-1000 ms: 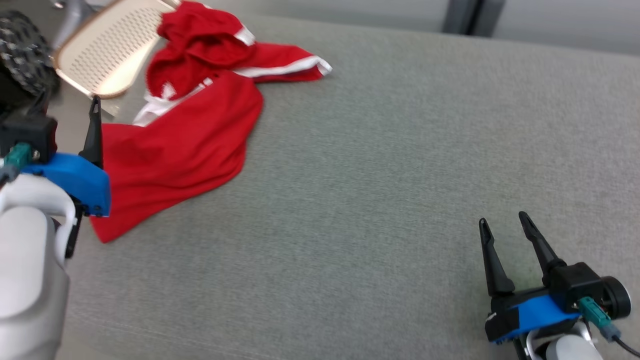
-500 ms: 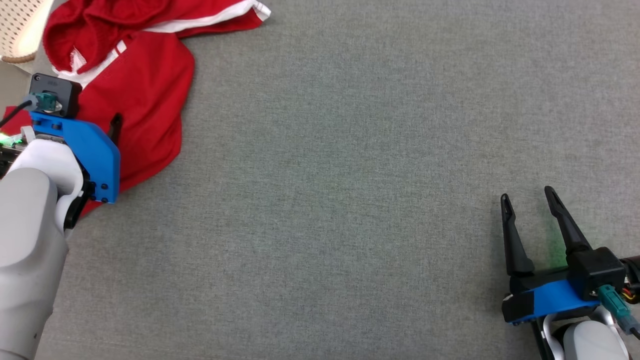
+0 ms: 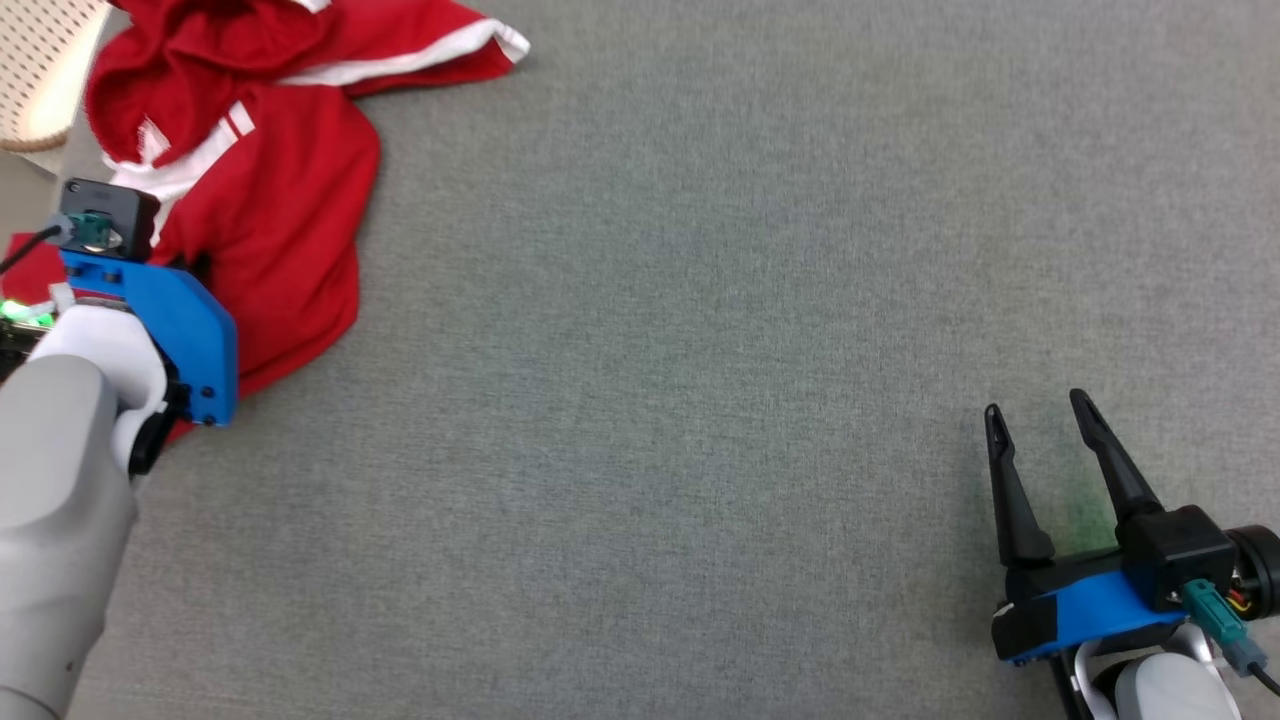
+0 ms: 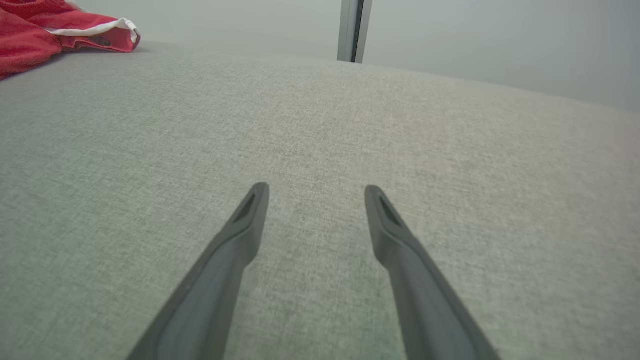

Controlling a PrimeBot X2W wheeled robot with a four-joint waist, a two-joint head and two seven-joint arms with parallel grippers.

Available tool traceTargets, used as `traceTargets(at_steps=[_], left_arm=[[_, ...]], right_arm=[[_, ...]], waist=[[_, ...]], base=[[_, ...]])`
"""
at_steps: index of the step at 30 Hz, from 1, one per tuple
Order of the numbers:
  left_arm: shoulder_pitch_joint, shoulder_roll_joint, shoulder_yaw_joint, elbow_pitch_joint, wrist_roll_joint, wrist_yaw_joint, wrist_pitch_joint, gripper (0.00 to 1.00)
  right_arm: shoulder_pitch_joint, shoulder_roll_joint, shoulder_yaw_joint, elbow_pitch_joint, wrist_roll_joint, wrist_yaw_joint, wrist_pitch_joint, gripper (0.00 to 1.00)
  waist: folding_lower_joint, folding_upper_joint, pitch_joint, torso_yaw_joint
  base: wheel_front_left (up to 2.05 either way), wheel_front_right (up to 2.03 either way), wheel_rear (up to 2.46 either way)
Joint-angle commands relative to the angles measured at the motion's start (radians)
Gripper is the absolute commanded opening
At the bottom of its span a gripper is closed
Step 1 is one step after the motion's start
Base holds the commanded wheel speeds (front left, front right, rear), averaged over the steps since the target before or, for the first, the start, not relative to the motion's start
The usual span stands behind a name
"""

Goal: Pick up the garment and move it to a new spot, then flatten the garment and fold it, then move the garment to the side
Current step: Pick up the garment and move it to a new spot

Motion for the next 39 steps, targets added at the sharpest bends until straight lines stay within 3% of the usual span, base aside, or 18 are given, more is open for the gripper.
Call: traceTargets(at_steps=[1,13,21,31,39], left_arm=[[-0.024,0.01,-0.002,0.002,-0.005,0.0,-0.009,0.0],[-0.08,0.083,-0.136,-0.056,0.0,0.0,-0.1,0.0],[-0.141,0.116,-0.247,-0.191,0.006,0.0,-0.14,0.0],[-0.197,0.047,-0.345,-0.344,-0.027,0.0,-0.185,0.0],[-0.202,-0.051,-0.348,-0.3,-0.037,0.023,-0.25,0.0]], right_arm=[[0.004,-0.004,0.001,0.003,0.005,0.0,-0.003,1.0],[0.029,-0.004,0.034,0.096,0.086,0.0,-0.017,1.0],[0.068,-0.004,0.025,0.12,0.149,0.0,-0.018,1.0],[0.089,-0.004,0.005,0.119,0.176,0.0,-0.018,1.0],[0.049,-0.004,0.017,0.107,0.202,0.0,-0.018,1.0]], waist=[[0.0,-0.0001,-0.011,-0.005],[0.0,-0.0001,-0.223,0.005],[0.0,-0.0001,-0.367,-0.055],[0.0,-0.0001,-0.409,-0.215],[0.0,-0.0001,-0.315,-0.365]], base=[[0.0,0.0,0.0],[0.0,0.0,0.0],[0.0,0.0,0.0],[0.0,0.0,0.0],[0.0,0.0,0.0]])
